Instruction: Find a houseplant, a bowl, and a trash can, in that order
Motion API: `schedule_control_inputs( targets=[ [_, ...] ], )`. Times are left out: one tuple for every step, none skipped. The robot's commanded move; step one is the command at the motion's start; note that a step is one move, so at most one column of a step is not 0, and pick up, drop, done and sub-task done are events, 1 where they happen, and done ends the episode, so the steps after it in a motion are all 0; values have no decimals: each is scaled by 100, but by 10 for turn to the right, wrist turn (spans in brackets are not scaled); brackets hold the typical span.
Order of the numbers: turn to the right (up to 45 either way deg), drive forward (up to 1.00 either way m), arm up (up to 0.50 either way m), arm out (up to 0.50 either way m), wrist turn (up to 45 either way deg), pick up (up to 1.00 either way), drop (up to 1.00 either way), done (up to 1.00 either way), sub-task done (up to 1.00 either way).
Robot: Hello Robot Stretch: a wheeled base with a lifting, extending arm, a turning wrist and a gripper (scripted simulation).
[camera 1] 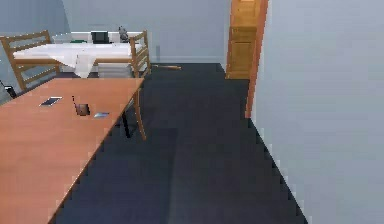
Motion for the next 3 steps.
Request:
schedule_control_inputs(
  targets=[
    [0,100,0,0,0,0,0,0,0],
    [0,100,0,0,0,0,0,0,0],
    [0,100,0,0,0,0,0,0,0]
  ],
)
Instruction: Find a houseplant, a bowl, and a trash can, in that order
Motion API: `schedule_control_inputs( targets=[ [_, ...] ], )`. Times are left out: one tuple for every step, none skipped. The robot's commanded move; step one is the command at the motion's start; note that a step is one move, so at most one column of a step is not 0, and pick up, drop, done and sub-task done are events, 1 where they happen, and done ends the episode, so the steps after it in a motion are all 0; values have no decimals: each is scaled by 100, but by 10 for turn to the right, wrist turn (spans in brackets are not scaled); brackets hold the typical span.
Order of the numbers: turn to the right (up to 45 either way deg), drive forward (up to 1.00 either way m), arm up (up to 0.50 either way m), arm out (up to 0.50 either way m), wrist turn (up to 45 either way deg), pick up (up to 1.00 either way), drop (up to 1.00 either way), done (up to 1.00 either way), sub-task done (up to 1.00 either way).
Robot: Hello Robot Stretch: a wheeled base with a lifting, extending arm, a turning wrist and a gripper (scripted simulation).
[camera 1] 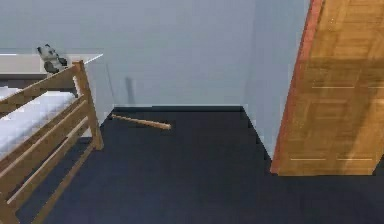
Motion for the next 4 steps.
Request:
schedule_control_inputs(
  targets=[
    [450,0,0,0,0,0,0,0,0],
    [120,0,0,0,0,0,0,0,0],
    [0,55,0,0,0,0,0,0,0],
    [360,0,0,0,0,0,0,0,0]
  ],
)
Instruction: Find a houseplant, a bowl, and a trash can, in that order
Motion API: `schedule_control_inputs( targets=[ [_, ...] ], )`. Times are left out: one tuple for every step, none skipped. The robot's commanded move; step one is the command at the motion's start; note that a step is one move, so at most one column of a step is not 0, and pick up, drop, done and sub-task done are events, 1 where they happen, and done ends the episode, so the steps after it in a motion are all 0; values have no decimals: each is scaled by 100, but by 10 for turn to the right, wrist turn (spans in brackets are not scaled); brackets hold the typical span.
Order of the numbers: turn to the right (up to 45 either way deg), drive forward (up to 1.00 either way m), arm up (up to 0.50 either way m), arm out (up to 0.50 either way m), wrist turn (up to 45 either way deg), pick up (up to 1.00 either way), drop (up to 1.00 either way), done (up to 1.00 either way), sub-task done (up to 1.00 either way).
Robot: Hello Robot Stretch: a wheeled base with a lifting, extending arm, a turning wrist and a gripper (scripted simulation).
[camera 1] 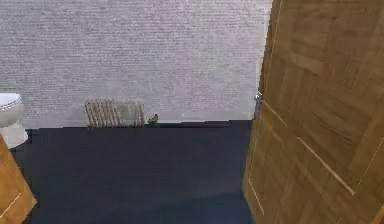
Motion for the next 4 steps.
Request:
schedule_control_inputs(
  targets=[
    [0,100,0,0,0,0,0,0,0],
    [90,0,0,0,0,0,0,0,0],
    [0,10,0,0,0,0,0,0,0],
    [-240,0,0,0,0,0,0,0,0]
  ],
)
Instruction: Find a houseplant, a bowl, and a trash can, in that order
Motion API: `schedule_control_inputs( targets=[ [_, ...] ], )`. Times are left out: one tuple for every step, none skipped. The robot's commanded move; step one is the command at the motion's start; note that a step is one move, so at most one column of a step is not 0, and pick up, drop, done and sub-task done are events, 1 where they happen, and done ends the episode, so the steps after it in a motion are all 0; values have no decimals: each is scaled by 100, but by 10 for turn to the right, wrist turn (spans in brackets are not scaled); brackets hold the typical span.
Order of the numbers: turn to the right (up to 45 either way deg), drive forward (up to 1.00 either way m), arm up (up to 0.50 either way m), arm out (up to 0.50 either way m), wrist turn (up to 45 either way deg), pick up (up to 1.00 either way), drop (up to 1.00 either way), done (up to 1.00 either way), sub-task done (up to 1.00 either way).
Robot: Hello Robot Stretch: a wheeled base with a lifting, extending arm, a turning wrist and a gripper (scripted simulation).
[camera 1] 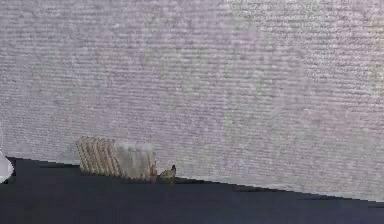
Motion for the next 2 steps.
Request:
schedule_control_inputs(
  targets=[
    [0,65,0,0,0,0,0,0,0],
    [450,0,0,0,0,0,0,0,0]
  ],
)
